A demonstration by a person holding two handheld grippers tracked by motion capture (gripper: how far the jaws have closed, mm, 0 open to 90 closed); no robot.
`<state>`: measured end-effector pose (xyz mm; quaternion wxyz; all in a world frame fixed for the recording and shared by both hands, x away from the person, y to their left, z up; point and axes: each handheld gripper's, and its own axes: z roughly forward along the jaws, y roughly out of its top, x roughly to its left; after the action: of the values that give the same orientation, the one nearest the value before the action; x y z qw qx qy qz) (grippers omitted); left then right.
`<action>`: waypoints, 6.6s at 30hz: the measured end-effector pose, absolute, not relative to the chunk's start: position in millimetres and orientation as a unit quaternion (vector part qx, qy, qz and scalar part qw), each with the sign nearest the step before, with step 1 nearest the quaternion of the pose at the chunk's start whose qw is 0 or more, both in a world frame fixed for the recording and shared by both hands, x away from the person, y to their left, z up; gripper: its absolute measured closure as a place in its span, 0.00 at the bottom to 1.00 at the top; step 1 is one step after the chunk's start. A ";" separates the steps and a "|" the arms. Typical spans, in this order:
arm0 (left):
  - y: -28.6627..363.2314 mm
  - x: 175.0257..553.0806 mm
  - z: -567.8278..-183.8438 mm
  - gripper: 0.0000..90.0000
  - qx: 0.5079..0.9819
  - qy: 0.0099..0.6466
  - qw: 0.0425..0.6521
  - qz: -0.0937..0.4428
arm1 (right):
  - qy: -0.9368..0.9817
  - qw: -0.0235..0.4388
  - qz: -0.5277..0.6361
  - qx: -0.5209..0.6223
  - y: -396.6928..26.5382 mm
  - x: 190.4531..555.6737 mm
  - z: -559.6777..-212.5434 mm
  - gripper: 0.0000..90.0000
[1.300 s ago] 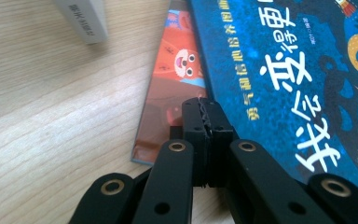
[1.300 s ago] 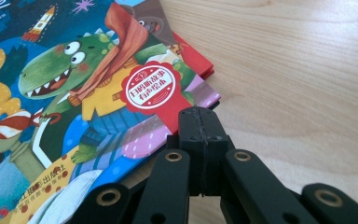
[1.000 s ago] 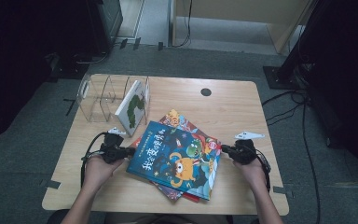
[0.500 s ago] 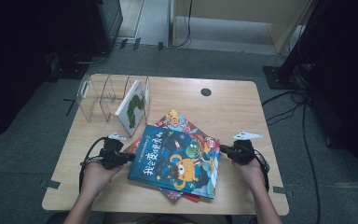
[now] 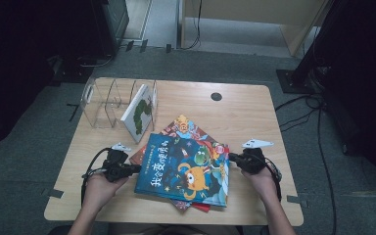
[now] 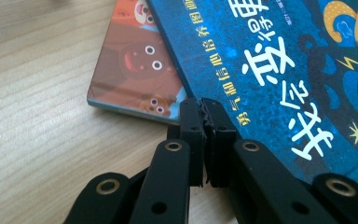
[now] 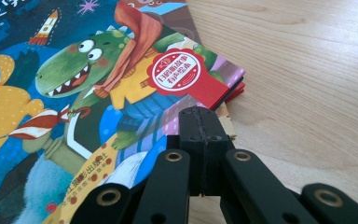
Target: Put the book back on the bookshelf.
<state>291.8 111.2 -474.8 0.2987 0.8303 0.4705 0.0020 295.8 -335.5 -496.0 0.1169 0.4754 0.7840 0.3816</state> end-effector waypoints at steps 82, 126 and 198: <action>120.3 305.8 -486.3 0.40 0.802 0.511 0.295 -0.094 | 0.805 0.094 0.394 0.433 -303.9 282.9 -497.0 1.00; 118.9 324.7 -388.4 0.68 0.786 0.472 0.361 -0.171 | 0.815 0.067 0.411 0.404 -292.5 283.9 -499.5 1.00; 157.1 386.7 -235.4 0.93 0.815 0.510 0.247 -0.120 | 0.842 0.130 0.438 0.286 -237.8 297.8 -509.7 0.51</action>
<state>386.7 157.1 -235.4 0.2474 0.8148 0.5103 -0.1204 297.8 -237.8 -509.7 0.1305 0.2857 0.8424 0.4379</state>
